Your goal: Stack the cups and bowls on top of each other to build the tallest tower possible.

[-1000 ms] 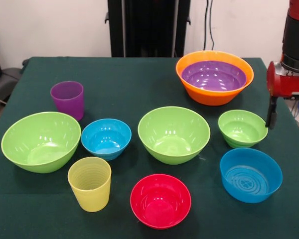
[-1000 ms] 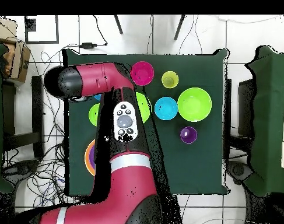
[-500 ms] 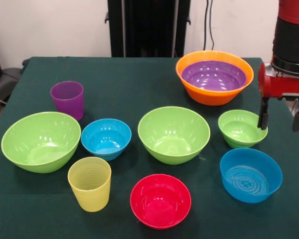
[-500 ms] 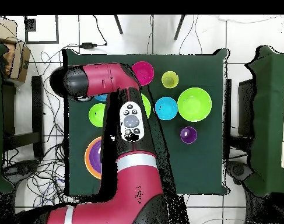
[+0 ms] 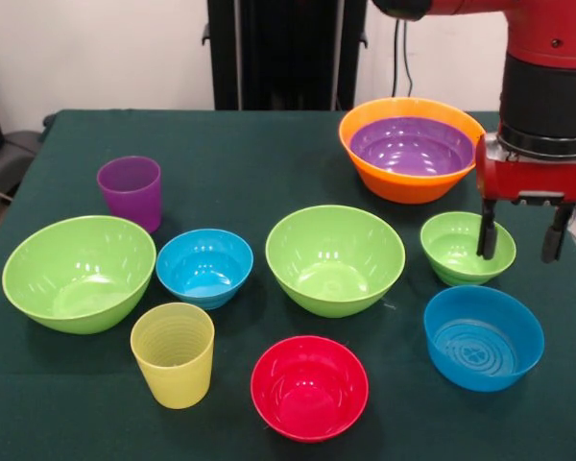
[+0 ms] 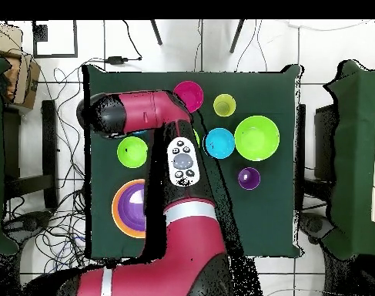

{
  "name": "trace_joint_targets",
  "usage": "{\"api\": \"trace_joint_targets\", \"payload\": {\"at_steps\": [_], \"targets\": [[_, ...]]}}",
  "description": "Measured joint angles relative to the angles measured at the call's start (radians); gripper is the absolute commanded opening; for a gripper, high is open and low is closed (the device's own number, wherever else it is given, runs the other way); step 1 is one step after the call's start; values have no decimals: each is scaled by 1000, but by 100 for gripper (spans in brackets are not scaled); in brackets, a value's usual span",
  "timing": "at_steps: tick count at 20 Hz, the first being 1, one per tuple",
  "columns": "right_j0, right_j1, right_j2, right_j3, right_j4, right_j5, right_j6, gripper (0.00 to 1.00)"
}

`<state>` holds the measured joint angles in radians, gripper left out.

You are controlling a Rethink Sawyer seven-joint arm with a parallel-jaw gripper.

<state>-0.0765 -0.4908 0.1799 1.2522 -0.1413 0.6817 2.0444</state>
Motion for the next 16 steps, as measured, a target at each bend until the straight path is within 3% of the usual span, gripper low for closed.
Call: {"api": "trace_joint_targets", "payload": {"at_steps": [16], "targets": [[-79, 2, 71, 102, -85, -81, 0, 100]]}}
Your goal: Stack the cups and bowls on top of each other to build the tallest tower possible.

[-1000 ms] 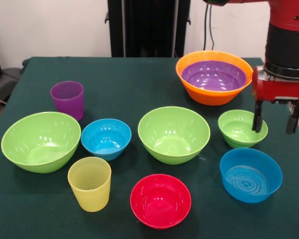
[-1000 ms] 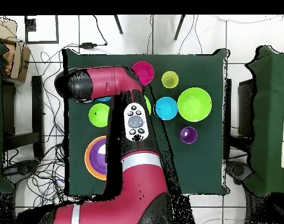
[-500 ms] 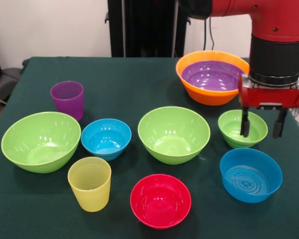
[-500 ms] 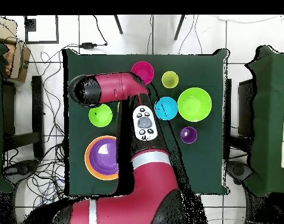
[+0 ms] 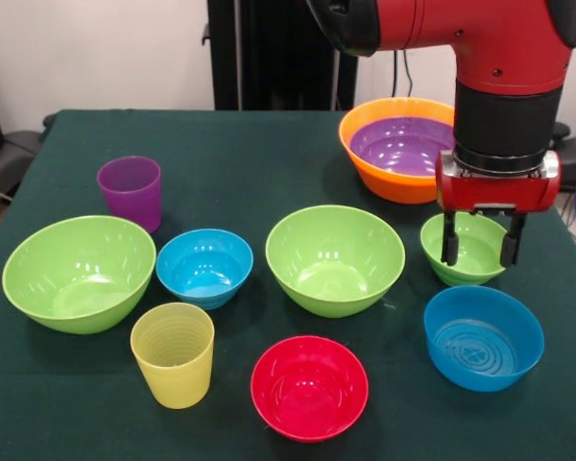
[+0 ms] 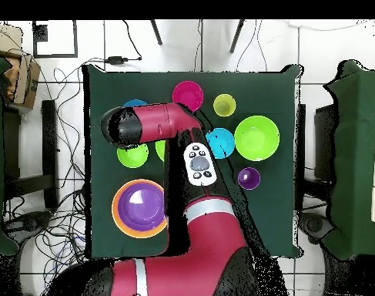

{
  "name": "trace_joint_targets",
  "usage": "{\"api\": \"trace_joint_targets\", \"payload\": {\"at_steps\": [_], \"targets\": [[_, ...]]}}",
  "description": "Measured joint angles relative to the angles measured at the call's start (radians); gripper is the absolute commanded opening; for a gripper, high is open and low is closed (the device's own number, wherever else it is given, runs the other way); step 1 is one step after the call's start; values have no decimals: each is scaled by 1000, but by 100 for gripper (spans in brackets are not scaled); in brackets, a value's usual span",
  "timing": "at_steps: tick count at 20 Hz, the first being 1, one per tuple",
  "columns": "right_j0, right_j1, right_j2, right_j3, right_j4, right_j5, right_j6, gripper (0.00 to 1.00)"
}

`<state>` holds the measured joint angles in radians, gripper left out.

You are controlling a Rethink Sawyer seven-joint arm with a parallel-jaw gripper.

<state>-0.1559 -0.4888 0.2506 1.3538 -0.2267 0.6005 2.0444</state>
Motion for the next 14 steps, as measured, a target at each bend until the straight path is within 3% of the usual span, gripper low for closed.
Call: {"api": "trace_joint_targets", "payload": {"at_steps": [14], "targets": [[4, 20, 16, 39, -40, -96, 0, 100]]}}
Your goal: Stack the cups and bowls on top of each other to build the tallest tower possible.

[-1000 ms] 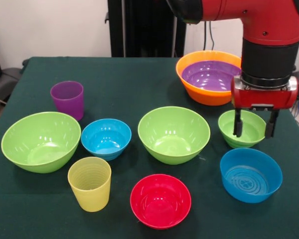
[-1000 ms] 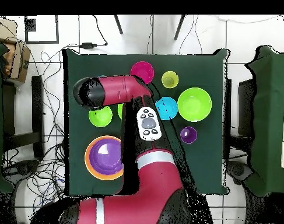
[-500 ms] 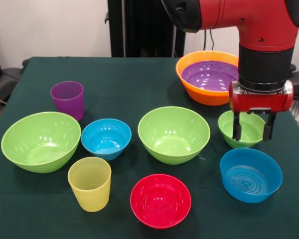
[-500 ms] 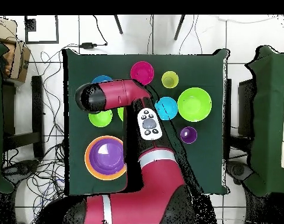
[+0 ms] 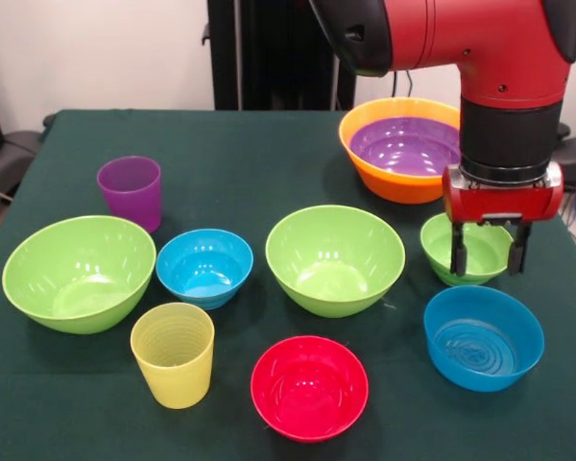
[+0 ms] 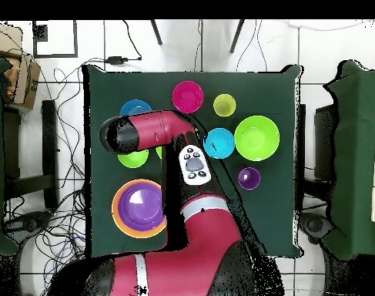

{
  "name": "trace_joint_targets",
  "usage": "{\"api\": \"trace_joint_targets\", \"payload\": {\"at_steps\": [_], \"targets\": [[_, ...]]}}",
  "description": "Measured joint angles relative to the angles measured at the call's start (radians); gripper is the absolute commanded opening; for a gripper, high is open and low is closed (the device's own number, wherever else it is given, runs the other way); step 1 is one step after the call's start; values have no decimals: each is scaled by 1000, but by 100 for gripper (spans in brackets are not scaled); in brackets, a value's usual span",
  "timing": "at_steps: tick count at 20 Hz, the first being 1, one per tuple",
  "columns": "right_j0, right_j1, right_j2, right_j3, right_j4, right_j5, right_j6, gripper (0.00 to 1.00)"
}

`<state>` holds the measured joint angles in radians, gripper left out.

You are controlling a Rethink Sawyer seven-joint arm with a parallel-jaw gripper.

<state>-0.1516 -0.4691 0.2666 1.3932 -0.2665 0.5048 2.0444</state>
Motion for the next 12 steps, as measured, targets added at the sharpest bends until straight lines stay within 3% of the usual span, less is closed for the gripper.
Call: {"api": "trace_joint_targets", "payload": {"at_steps": [12], "targets": [[4, -35, 0, 94, 0, -30, 0, 100]]}}
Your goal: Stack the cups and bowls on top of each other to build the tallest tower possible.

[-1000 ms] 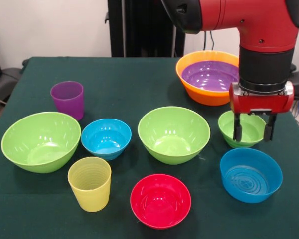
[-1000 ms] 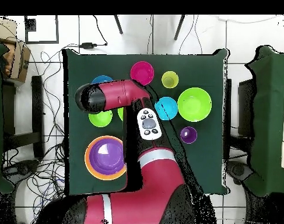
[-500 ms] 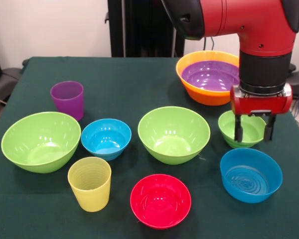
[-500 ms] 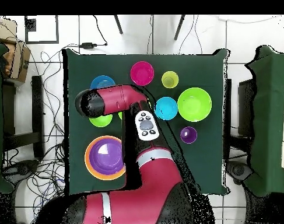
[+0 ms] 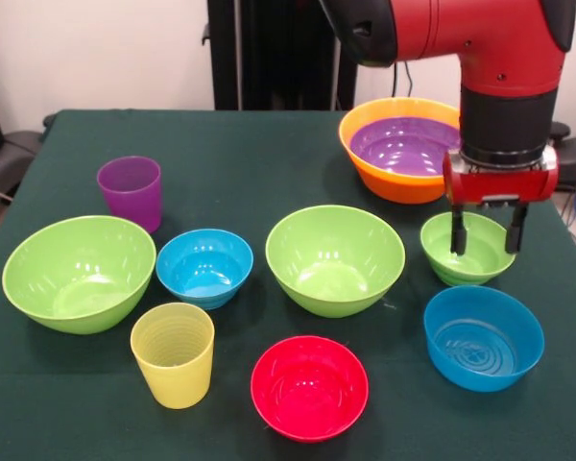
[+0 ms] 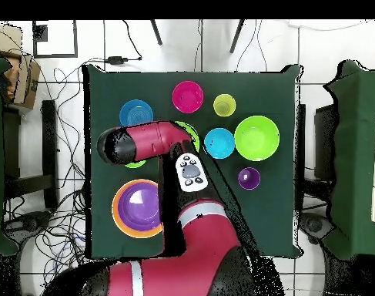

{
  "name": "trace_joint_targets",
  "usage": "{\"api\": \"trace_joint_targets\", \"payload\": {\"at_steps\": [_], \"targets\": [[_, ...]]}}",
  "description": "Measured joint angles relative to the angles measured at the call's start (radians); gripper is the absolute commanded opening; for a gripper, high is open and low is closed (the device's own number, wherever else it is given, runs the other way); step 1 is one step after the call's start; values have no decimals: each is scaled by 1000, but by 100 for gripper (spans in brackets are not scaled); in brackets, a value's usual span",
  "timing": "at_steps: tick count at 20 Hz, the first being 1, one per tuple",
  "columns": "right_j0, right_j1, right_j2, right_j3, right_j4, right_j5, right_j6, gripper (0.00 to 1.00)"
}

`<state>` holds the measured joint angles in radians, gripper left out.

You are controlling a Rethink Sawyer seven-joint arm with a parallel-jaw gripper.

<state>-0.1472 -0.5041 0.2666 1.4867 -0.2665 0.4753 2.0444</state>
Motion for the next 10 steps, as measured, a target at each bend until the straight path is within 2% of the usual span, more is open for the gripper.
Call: {"api": "trace_joint_targets", "payload": {"at_steps": [6, 10], "targets": [[17, -55, 0, 54, 0, 0, 0, 100], [28, -62, 0, 61, 0, -1, 0, 100]]}}
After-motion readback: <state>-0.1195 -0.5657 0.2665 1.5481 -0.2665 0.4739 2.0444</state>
